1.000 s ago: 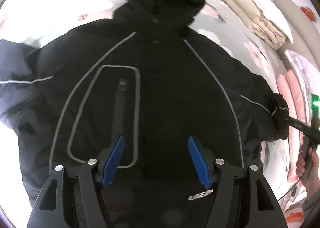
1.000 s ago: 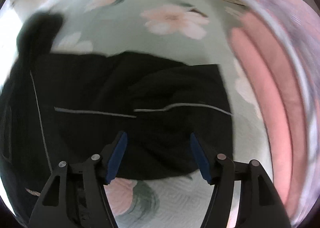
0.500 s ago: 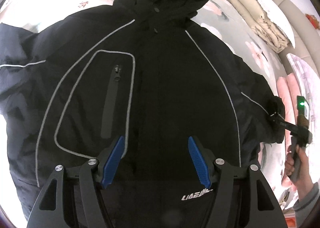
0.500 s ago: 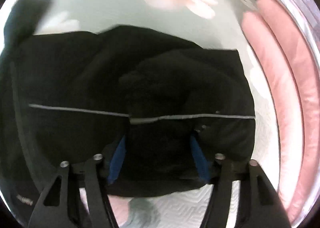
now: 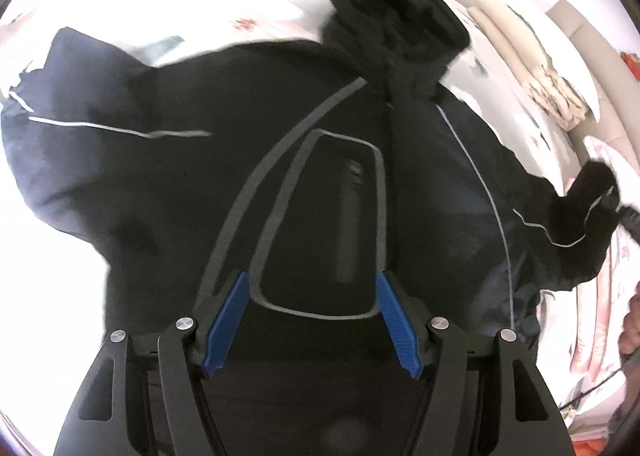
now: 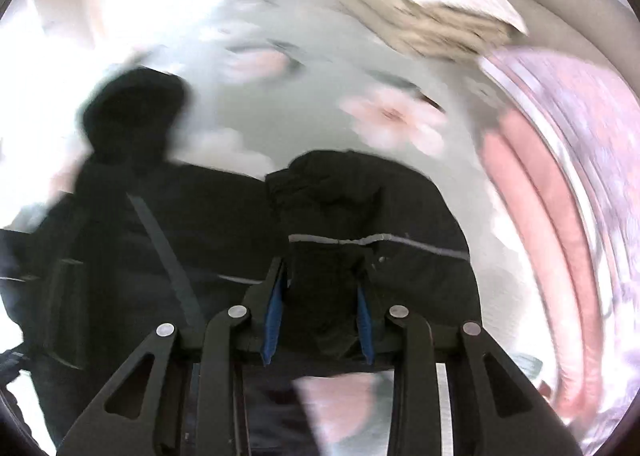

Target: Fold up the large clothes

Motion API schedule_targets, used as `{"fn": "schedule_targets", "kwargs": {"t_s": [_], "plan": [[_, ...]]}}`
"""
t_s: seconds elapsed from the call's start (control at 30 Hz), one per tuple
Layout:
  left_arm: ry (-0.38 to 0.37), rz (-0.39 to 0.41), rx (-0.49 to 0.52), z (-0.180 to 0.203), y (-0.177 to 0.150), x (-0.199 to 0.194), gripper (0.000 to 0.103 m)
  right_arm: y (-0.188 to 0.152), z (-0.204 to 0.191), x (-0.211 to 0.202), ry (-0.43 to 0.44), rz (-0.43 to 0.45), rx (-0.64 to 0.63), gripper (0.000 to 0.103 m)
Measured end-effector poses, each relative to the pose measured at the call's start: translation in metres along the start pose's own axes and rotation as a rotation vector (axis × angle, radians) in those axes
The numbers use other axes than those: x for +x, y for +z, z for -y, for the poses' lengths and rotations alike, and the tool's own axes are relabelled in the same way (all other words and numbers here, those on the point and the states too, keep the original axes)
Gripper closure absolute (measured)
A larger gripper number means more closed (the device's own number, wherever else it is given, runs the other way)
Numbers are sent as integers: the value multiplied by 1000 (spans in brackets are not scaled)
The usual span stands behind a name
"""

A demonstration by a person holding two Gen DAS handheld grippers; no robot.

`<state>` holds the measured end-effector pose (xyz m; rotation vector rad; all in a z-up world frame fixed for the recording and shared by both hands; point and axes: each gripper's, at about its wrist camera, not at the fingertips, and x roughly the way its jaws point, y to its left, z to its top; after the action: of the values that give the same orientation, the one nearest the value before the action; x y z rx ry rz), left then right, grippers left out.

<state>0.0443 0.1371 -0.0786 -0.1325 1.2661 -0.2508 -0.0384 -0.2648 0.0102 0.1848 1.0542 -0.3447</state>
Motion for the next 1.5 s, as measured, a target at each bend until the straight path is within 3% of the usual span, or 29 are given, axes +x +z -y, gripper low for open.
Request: {"fn": "schedule_targets", "kwargs": {"t_s": [0.23, 0.4, 0.5, 0.6, 0.67, 0.83, 0.93, 1.07, 1.13, 1.2, 1.33, 1.4, 1.47, 1.5], "plan": [[60, 90, -82, -73, 21, -37, 35, 28, -164, -52, 264, 89, -117, 68], [99, 127, -169, -129, 25, -48, 35, 5, -314, -24, 460, 15, -224, 68], [105, 120, -210, -160, 20, -49, 35, -29, -387, 29, 457, -91, -302, 68], [126, 105, -218, -178, 11, -46, 35, -67, -426, 87, 417, -226, -333, 65], [134, 88, -224, -189, 5, -42, 35, -84, -435, 116, 396, -280, -334, 55], [119, 71, -241, -198, 3, -34, 35, -94, -447, 116, 389, -269, -396, 37], [75, 90, -211, -187, 12, -38, 35, -83, -441, 98, 450, -307, -387, 38], [-37, 106, -89, -145, 37, -40, 35, -56, -380, 39, 524, -235, -292, 38], [-99, 110, -16, -115, 50, -33, 35, -46, -339, 22, 452, -161, -242, 37], [-173, 107, 58, -80, 64, -18, 35, -38, -290, 24, 307, -125, -180, 37], [-238, 80, 152, -26, 87, 30, 35, -30, -207, 64, 137, -162, -20, 37], [-212, 41, 192, -8, 93, 66, 35, -32, -174, 91, 93, -185, 35, 37], [-123, -11, 218, -3, 94, 100, 36, -48, -151, 104, 65, -216, 62, 37], [-113, -25, 222, -7, 95, 110, 37, -56, -146, 119, 60, -243, 58, 37]]}}
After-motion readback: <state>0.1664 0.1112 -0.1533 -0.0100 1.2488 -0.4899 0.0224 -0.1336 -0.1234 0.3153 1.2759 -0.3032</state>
